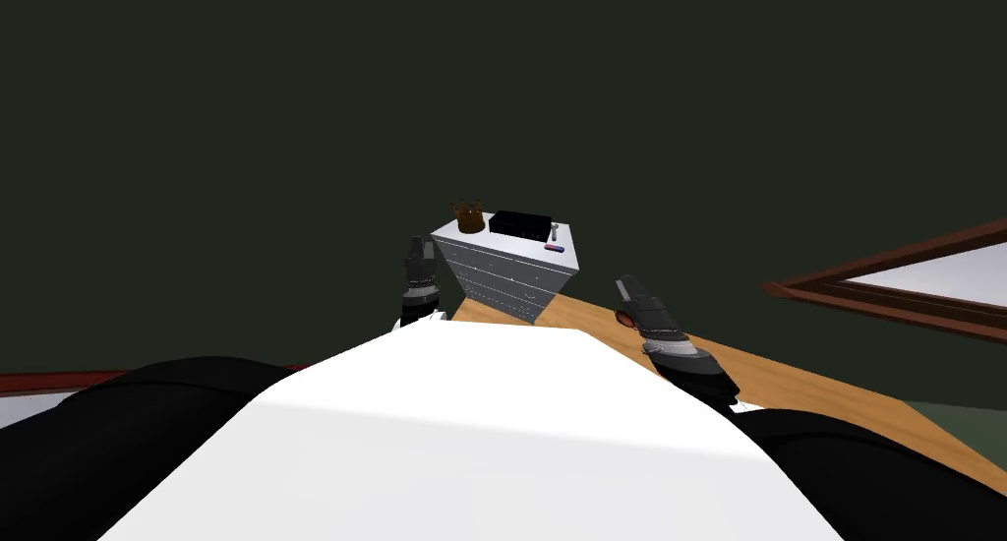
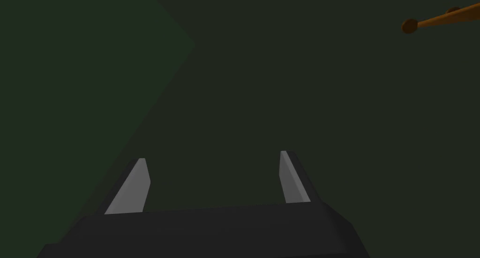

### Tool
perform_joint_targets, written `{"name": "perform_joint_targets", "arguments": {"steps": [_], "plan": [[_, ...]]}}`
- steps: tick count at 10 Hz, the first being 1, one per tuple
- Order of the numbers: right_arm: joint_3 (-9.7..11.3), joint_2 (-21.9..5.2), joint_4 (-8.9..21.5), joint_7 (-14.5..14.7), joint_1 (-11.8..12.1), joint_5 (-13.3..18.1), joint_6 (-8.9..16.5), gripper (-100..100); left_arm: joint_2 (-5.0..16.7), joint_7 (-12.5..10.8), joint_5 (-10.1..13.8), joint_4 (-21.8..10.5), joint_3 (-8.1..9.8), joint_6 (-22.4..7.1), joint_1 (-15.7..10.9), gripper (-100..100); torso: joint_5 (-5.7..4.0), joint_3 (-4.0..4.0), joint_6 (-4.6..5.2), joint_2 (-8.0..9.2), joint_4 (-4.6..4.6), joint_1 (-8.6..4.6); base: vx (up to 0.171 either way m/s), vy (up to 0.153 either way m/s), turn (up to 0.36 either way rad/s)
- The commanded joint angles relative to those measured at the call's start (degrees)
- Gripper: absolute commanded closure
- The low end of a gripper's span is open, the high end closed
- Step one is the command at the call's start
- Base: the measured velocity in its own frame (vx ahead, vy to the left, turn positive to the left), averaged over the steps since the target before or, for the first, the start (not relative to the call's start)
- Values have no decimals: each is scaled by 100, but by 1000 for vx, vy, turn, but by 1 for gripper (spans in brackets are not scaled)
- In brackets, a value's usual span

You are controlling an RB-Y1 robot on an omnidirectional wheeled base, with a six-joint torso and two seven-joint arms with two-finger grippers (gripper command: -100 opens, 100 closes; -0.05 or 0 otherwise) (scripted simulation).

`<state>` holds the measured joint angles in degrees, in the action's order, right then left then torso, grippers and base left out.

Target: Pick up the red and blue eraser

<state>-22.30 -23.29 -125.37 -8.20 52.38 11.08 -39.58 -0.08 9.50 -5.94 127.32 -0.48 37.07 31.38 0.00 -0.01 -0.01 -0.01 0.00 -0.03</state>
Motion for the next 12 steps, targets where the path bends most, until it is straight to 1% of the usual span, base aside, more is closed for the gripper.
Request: {"name": "perform_joint_targets", "arguments": {"steps": [1,2,3,4,5,6,7,8,9,10,11,12], "plan": [[-117,-108,73,-23,196,84,-31,-100,0,0,0,0,0,0,0,0,0,0,0,0,0,0,-1,-3,183],[-367,-338,219,-66,428,252,-85,-100,0,0,0,0,1,0,1,0,-1,0,4,0,0,0,-1,3,298],[-367,-338,219,-66,511,252,-85,-100,0,0,0,0,0,0,0,0,0,0,0,0,0,1,-1,-3,154],[-622,-575,376,-109,760,427,-144,-100,0,0,0,0,1,0,1,0,-1,-1,4,-1,0,-1,0,4,257],[-622,-575,376,-109,832,427,-144,-100,0,0,0,0,0,0,0,0,0,-1,1,-2,0,-1,1,-2,176],[-879,-819,544,-153,1055,605,-207,-100,0,0,0,0,1,0,1,0,-1,-1,4,-2,0,-1,1,4,347],[-881,-819,544,-153,1158,605,-207,-100,0,0,0,0,0,0,0,0,0,-2,-1,-4,-1,-1,2,-6,157],[-1139,-1072,723,-196,1372,788,-277,-100,0,0,0,0,1,0,1,0,-1,-2,6,-3,0,-1,2,3,295],[-1141,-1072,723,-196,1485,788,-277,-100,0,0,0,0,0,0,0,0,-1,-3,0,-4,-1,-1,2,-5,131],[-1377,-1320,910,-239,1679,973,-352,-100,0,0,0,0,1,0,2,0,-1,-2,7,-4,0,-1,2,4,286],[-1401,-1333,910,-239,1813,973,-352,-100,0,0,0,0,0,0,0,0,-1,-3,0,-5,-1,-1,3,-3,164],[-1611,-1583,1105,-282,1956,1160,-432,-100,0,0,0,0,1,0,2,0,-1,-3,6,-5,0,-1,3,6,306]]}}
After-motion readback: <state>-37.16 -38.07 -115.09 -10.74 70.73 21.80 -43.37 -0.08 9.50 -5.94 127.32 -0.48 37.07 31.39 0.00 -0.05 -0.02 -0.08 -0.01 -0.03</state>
